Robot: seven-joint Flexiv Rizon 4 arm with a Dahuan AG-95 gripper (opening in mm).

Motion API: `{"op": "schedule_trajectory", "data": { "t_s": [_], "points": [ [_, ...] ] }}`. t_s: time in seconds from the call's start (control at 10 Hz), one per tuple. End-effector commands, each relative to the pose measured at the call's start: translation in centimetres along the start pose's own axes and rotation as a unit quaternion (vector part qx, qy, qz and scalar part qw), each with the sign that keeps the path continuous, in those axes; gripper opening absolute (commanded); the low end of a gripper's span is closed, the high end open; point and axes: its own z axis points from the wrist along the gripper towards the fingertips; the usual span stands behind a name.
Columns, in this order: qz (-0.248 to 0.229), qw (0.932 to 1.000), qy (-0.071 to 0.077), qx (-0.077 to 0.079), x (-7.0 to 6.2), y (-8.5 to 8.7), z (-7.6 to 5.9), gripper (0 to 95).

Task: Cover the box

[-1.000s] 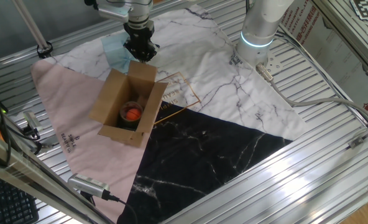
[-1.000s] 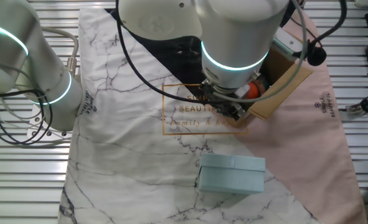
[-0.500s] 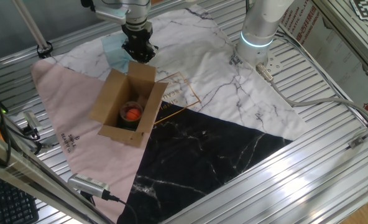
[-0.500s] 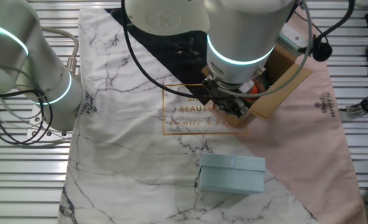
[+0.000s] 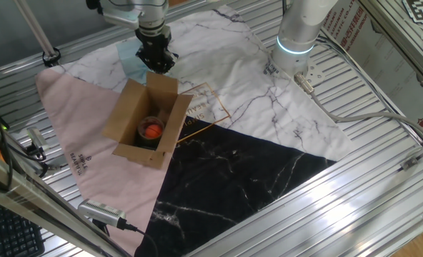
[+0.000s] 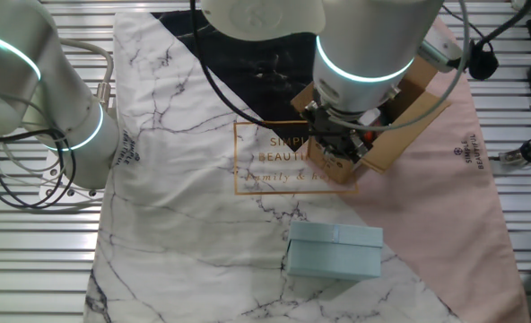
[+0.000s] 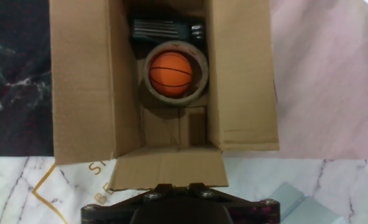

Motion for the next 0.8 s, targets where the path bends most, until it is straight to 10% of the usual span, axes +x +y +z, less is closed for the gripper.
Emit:
{"op": "schedule_trajectory", "data": {
  "t_s": [0.1,0.8],
  "points": [
    [0.001,1.0000,0.001,0.000,-0.3,0.1,-0.1,0.0],
    [0.010,0.9999,0.010,0.008,-2.4,0.9,0.2,0.0]
  ]
}}
